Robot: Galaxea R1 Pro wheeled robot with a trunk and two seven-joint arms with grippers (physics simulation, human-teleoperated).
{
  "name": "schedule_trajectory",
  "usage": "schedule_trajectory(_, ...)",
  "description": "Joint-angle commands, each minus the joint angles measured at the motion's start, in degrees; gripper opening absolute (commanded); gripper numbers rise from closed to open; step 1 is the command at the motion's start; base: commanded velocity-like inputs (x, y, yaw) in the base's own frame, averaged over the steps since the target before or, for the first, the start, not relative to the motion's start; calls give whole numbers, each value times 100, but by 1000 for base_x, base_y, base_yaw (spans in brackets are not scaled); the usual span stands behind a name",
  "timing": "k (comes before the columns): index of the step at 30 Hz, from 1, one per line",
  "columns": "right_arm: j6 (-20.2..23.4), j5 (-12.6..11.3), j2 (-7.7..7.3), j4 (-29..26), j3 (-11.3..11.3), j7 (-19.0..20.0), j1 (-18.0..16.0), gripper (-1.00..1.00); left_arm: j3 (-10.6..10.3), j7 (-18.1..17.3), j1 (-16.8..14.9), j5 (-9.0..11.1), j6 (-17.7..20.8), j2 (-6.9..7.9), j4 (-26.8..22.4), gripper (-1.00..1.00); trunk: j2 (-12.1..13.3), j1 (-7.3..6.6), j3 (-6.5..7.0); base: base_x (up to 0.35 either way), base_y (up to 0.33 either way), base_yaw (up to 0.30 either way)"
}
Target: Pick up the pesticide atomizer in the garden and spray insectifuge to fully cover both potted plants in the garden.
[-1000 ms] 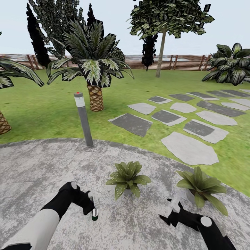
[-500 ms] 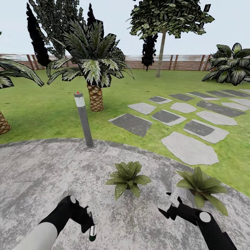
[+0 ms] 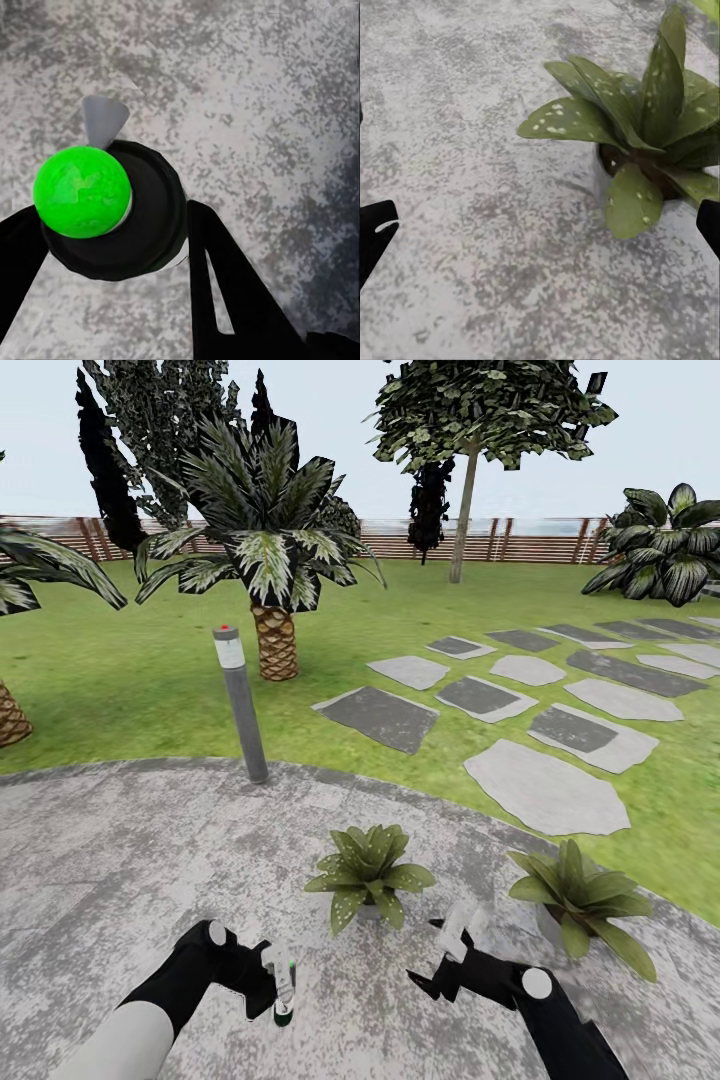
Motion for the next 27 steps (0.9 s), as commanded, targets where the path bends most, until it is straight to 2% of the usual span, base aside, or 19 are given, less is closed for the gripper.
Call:
schedule_trajectory(1, -36, 55, 47, -6, 77, 27, -5, 100, 25, -32, -5, -43, -25, -2, -8, -100, -2, -1, -5, 0, 0, 0)
schedule_trajectory(2, -36, 55, 57, -7, 108, 29, -8, -100, 21, -32, -7, -44, -38, 3, -8, -100, -2, -1, -5, 0, 0, 0)
schedule_trajectory(5, -36, 54, 91, -8, 156, 78, -12, -100, -1, -32, -12, -50, -96, 9, -8, -100, -2, -1, -5, 0, 0, 0)
schedule_trajectory(8, -36, 53, 103, -26, 163, 324, -13, -100, -20, -32, -13, -54, -123, 21, -8, -100, -2, -1, -5, 0, 0, 0)
schedule_trajectory(11, -36, 53, 118, -177, 175, 499, -13, -100, -121, -32, -10, -51, -142, 29, -9, -100, -2, -1, -5, 0, 0, 0)
schedule_trajectory(13, -33, 53, 131, -239, 243, 580, -13, -100, -182, -32, -9, -54, -297, 11, -9, -100, -2, -1, -5, 0, 0, 0)
schedule_trajectory(16, -23, 53, 255, -273, 392, 697, -13, -100, -208, -25, -9, -56, -531, -16, -10, -100, -2, -1, -5, 0, 0, 0)
schedule_trajectory(19, -19, 53, 369, -279, 421, 722, -17, -100, -208, -22, -9, -48, -585, -40, -16, -100, -2, -1, -5, 0, 0, 0)
schedule_trajectory(23, -18, 53, 472, -282, 435, 730, -29, -100, -228, 110, -9, -46, -604, -163, -17, -100, -2, -1, -5, 0, 0, 0)
schedule_trajectory(27, -18, 58, 580, -286, 436, 735, -30, -100, -497, 163, -12, -44, -654, -247, -20, -100, -2, -1, -5, 0, 0, 0)
